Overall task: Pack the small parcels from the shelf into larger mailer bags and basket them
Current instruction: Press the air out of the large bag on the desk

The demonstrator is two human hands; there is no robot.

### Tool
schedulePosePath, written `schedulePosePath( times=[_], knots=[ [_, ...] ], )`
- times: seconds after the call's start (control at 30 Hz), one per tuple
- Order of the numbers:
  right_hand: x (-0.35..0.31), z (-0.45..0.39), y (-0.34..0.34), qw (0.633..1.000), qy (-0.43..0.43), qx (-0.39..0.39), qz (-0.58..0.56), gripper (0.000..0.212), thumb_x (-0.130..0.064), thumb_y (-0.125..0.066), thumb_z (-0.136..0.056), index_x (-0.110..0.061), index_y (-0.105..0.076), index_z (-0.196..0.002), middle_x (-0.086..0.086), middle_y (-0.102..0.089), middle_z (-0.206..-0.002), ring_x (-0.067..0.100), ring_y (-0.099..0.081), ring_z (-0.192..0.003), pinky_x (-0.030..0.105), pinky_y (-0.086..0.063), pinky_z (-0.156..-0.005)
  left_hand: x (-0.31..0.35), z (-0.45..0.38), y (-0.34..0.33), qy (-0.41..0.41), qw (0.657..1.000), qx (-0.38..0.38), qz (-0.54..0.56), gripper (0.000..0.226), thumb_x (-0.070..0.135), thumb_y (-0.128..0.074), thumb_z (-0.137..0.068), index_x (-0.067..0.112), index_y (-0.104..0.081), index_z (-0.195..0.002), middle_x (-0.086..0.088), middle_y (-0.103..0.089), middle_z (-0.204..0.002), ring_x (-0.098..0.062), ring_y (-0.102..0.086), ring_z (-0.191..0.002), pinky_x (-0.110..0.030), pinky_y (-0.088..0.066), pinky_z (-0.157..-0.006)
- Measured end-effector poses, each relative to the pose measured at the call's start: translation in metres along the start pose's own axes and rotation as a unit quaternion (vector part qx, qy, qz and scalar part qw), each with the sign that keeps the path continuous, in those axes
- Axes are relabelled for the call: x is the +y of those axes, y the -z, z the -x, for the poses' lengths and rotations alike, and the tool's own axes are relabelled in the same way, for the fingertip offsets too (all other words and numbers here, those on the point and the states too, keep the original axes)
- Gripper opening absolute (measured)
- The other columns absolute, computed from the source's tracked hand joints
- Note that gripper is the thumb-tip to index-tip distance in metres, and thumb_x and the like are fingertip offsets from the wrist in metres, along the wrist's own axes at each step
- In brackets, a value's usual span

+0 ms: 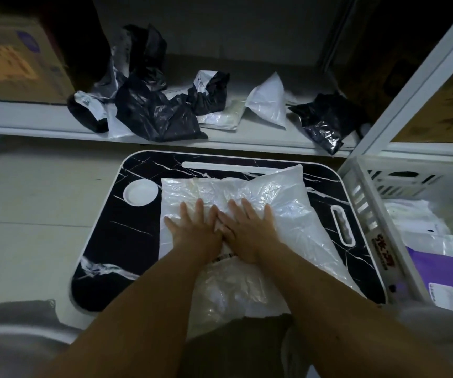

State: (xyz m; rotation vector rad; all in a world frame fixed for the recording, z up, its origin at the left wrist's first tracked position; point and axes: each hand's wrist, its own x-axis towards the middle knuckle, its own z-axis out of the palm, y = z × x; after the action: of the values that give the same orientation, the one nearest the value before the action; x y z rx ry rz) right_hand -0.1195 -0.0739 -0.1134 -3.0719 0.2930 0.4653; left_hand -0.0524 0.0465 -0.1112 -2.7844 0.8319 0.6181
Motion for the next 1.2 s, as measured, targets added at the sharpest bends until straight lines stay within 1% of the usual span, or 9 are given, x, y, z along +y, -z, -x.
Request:
schedulePosePath(
  times=[0.2,0.33,0.4,0.47,0.57,0.63,0.8,1.07,1.2],
  knots=[
    [0.000,0.003,-0.010,0.999,-0.003,0.048,-0.004,0.058,-0.049,-0.002,-0.098,-0.032,-0.004,-0.154,-0.002,-0.002,-0.163,0.021,0.004,-0.150,0.058,-0.003,-0.117,0.001,0.000,-0.002,0.009,0.999,0.034,-0.010,0.063,0.056,-0.013,-0.098,0.035,0.014,-0.150,-0.005,0.013,-0.161,-0.042,0.004,-0.145,-0.068,-0.014,-0.108],
    [0.000,-0.002,-0.001,0.993,-0.031,0.085,-0.078,0.049,-0.025,-0.039,-0.102,-0.012,-0.029,-0.147,0.008,-0.020,-0.159,0.024,-0.015,-0.147,0.044,-0.017,-0.119,-0.002,0.001,0.013,-0.010,0.991,0.131,-0.038,0.048,0.044,-0.038,-0.097,0.030,-0.030,-0.143,-0.009,-0.042,-0.136,-0.032,-0.042,-0.121,-0.048,-0.040,-0.096],
    [0.004,-0.003,0.013,0.985,-0.065,0.115,-0.114,0.044,-0.012,-0.053,-0.094,-0.009,-0.043,-0.137,0.012,-0.026,-0.156,0.027,-0.028,-0.141,0.039,-0.033,-0.111,-0.003,0.003,0.022,-0.001,0.989,0.148,-0.025,0.036,0.031,-0.049,-0.094,0.020,-0.050,-0.128,-0.009,-0.048,-0.126,-0.026,-0.045,-0.116,-0.041,-0.041,-0.096],
    [0.015,-0.001,0.025,0.981,-0.105,0.154,-0.062,0.046,-0.017,-0.057,-0.092,-0.016,-0.045,-0.137,0.010,-0.025,-0.155,0.027,-0.030,-0.137,0.040,-0.038,-0.104,-0.001,0.003,0.024,0.021,0.986,0.163,0.029,0.031,0.028,-0.052,-0.093,0.012,-0.058,-0.119,-0.012,-0.045,-0.130,-0.027,-0.041,-0.121,-0.038,-0.040,-0.102],
    [0.039,0.004,0.026,0.985,-0.144,0.084,0.046,0.060,-0.058,-0.031,-0.097,-0.038,-0.017,-0.151,0.004,-0.004,-0.162,0.035,-0.002,-0.148,0.062,-0.014,-0.111,0.006,0.004,0.017,0.008,0.985,0.105,0.134,0.064,0.052,-0.045,-0.093,0.018,-0.030,-0.145,-0.016,-0.010,-0.157,-0.041,-0.011,-0.144,-0.055,-0.026,-0.113],
    [0.053,0.007,0.020,0.983,-0.182,-0.001,-0.013,0.070,-0.074,-0.015,-0.090,-0.046,0.007,-0.150,-0.001,0.015,-0.162,0.040,0.014,-0.146,0.069,-0.003,-0.109,0.010,0.004,0.007,-0.021,0.994,0.040,0.100,0.080,0.077,-0.026,-0.085,0.039,0.003,-0.150,-0.005,0.018,-0.159,-0.045,0.010,-0.144,-0.068,-0.010,-0.109],
    [0.067,0.001,0.014,0.960,-0.236,-0.065,-0.137,0.088,-0.089,-0.019,-0.076,-0.051,0.018,-0.146,0.004,0.020,-0.161,0.042,0.009,-0.146,0.069,-0.011,-0.110,0.004,-0.002,0.001,-0.022,0.998,0.003,0.066,0.090,0.091,-0.013,-0.072,0.049,0.017,-0.145,-0.001,0.027,-0.157,-0.044,0.021,-0.142,-0.074,0.000,-0.106],
    [0.052,-0.011,0.010,0.940,-0.313,-0.020,-0.135,0.079,-0.072,-0.019,-0.092,-0.033,0.012,-0.153,0.019,0.004,-0.161,0.042,-0.001,-0.146,0.065,-0.012,-0.112,0.000,-0.020,0.010,-0.008,0.999,0.038,0.014,0.081,0.084,-0.012,-0.079,0.047,0.016,-0.146,-0.003,0.020,-0.159,-0.042,0.015,-0.143,-0.072,-0.002,-0.107],
    [0.045,-0.016,0.018,0.927,-0.286,0.080,-0.229,0.075,-0.031,-0.046,-0.100,-0.024,0.004,-0.155,0.018,-0.002,-0.161,0.035,-0.006,-0.148,0.052,-0.016,-0.118,-0.003,-0.027,0.036,0.022,0.990,0.086,-0.111,0.074,0.067,-0.029,-0.092,0.039,0.007,-0.151,-0.012,0.017,-0.159,-0.041,0.018,-0.143,-0.072,0.003,-0.107]
  ],
)
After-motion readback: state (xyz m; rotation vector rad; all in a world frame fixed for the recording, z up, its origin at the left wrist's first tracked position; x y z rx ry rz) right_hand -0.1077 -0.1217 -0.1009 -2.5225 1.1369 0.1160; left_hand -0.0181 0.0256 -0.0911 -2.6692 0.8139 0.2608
